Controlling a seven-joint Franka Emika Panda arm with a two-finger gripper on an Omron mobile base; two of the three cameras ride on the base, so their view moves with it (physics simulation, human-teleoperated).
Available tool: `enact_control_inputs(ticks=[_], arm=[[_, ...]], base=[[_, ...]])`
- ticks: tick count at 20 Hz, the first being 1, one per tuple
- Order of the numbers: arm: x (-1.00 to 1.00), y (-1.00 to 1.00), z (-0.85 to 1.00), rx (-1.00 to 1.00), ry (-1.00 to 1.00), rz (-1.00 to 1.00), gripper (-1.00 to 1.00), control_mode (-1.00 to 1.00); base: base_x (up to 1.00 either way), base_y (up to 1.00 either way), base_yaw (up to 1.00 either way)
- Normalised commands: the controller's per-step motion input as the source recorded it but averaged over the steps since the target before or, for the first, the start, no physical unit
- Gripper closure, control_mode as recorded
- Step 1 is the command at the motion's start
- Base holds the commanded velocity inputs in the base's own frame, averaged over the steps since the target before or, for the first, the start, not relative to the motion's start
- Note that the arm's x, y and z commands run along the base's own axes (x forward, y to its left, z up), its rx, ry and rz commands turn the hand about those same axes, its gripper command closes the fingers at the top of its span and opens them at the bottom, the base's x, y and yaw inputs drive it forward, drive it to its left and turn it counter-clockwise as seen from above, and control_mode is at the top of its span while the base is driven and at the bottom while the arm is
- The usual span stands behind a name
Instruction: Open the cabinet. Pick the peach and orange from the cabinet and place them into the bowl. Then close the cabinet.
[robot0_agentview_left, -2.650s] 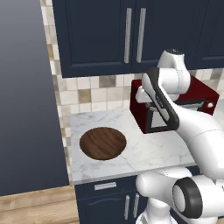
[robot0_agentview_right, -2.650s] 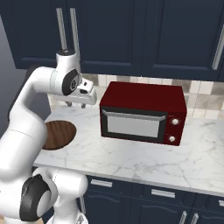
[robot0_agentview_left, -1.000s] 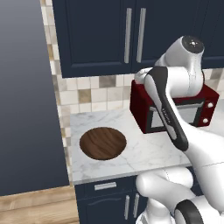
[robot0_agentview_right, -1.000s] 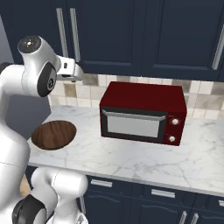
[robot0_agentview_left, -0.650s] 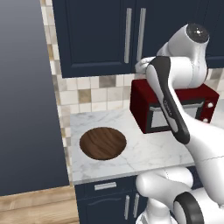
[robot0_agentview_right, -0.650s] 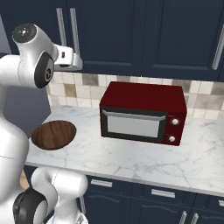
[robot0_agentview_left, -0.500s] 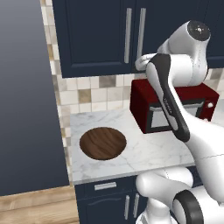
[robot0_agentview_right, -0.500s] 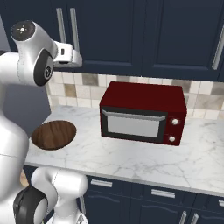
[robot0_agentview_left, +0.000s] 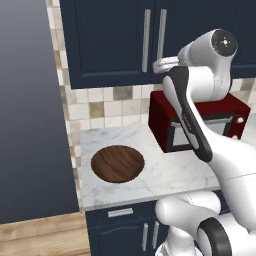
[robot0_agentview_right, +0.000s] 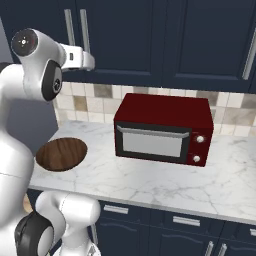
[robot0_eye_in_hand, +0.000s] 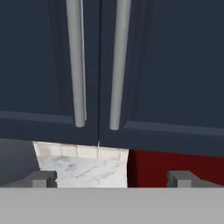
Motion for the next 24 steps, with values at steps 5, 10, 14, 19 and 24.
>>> enact_control_inputs(ticks=[5,10,14,19,24], arm=[[0.20,0.00,0.21,0.02,-0.09,-0.03,-1.00,-1.00],[0.26,0.00,0.13,0.03,-0.08,-0.03,-1.00,-1.00],[0.30,0.00,0.01,0.03,-0.09,-0.02,-1.00,-1.00],[0.34,0.00,0.00,0.04,-0.09,-0.01,-1.00,-1.00],[0.40,0.00,0.00,0.05,-0.02,0.00,-1.00,-1.00]], base=[[0.00,0.00,0.00],[0.00,0.00,0.00],[0.00,0.00,0.00],[0.00,0.00,0.00],[0.00,0.00,0.00]])
